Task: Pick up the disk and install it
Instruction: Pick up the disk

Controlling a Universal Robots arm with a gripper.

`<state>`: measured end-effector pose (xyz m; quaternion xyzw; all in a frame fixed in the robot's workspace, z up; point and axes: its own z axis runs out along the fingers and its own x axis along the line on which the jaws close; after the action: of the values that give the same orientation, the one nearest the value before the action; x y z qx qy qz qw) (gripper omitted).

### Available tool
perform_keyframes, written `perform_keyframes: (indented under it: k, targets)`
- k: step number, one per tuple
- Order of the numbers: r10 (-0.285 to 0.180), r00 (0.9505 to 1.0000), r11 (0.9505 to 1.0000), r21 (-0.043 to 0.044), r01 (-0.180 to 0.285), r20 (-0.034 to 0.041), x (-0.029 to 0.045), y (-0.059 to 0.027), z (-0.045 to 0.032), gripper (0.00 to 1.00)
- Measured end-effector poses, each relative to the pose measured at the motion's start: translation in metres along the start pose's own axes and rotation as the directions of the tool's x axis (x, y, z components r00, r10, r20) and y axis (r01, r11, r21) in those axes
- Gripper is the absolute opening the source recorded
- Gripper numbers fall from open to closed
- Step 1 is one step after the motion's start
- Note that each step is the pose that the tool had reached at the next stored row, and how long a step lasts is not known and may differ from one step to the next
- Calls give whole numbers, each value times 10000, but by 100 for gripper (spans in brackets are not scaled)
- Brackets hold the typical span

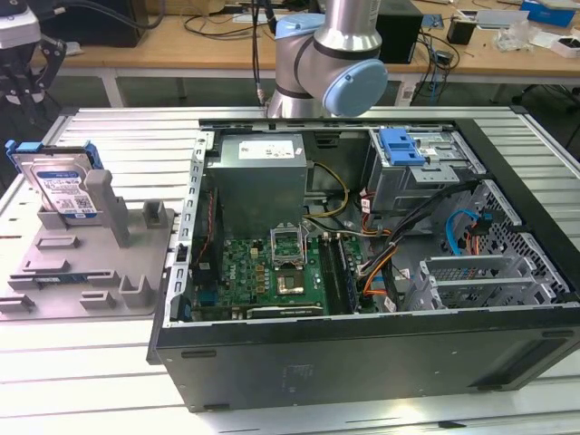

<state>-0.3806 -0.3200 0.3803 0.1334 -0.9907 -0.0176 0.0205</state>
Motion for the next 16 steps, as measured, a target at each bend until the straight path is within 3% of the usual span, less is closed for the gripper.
perform_keyframes:
  k: [3,8,10,13,15,16]
  targets:
    - [-559,9984,9984,16,559,-35,0,0,5,11]
    - [-1705,9853,9853,45,1705,-105,-1,-1,18,11]
    - [-2294,9732,9733,57,2295,-142,-1,-1,25,11]
    - [-3315,9432,9434,73,3317,-207,-2,-1,38,11]
    - [-3721,9279,9281,78,3723,-233,-2,-2,43,11]
    - [-4016,9154,9156,81,4020,-253,-2,-2,47,11]
